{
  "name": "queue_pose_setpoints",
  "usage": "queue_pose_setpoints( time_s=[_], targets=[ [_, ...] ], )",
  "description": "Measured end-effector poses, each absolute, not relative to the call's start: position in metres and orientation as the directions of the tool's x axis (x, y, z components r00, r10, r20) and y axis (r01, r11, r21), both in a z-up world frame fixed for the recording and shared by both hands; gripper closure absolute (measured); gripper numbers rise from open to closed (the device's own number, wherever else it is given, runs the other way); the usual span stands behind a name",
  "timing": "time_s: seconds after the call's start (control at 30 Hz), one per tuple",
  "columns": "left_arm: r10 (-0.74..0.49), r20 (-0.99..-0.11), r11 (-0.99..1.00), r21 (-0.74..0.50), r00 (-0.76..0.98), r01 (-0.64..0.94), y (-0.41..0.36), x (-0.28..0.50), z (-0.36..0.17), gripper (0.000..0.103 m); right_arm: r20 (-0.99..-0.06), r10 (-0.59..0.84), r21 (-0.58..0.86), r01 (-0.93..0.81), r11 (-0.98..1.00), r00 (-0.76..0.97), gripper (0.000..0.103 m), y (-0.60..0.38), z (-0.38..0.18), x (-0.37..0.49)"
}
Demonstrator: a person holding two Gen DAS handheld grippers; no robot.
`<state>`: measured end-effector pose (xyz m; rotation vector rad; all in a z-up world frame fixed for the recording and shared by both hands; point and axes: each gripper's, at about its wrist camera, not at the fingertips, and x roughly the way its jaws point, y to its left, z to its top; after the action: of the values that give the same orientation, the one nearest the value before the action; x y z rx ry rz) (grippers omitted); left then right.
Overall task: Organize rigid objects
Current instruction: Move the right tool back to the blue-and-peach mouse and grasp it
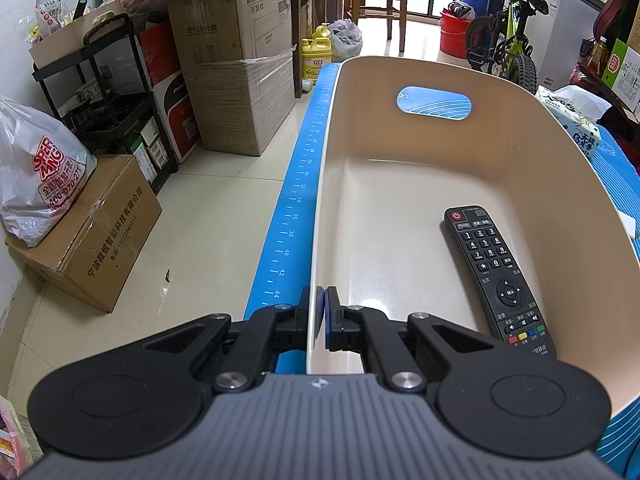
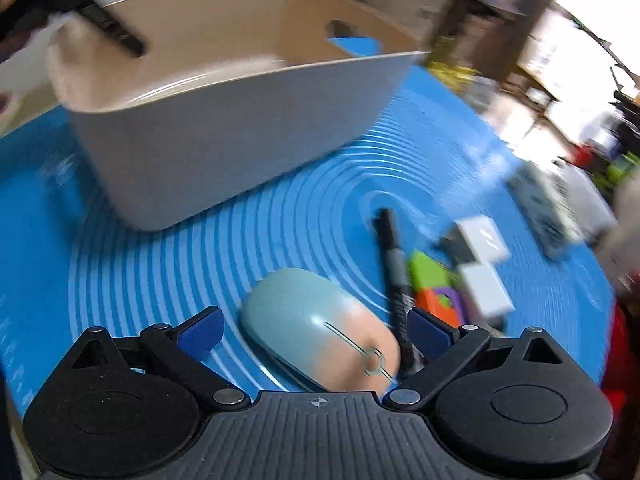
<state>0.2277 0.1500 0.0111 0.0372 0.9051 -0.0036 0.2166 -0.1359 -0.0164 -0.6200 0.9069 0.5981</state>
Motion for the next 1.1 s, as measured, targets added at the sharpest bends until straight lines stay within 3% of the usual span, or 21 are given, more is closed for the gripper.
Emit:
queue_pose_setpoints(
  time_s=[0.37,0.73,1.1],
  targets=[
    [0.013,-0.787,0.999,0.030,0.617,0.018,0.150,0.228,0.012,0.097,-0.901,0.213,-0.260,-0.864,0.432,0.378,0.009,-0.132,-0.036,0.230],
    [0.016,-0.786,0.999,0.034,0.618,0.017,0.150,0.229,0.012,0.097,-0.925,0.326,-0.002,-0.859,0.512,0.196,0.005,-0.160,-0.047,0.274],
    [0.015,-0.786,0.999,0.033,0.618,0.018,0.150,0.229,0.012,0.097,-0.919,0.336,-0.001,-0.854,0.520,0.206,0.032,-0.164,-0.043,0.275]
  ],
)
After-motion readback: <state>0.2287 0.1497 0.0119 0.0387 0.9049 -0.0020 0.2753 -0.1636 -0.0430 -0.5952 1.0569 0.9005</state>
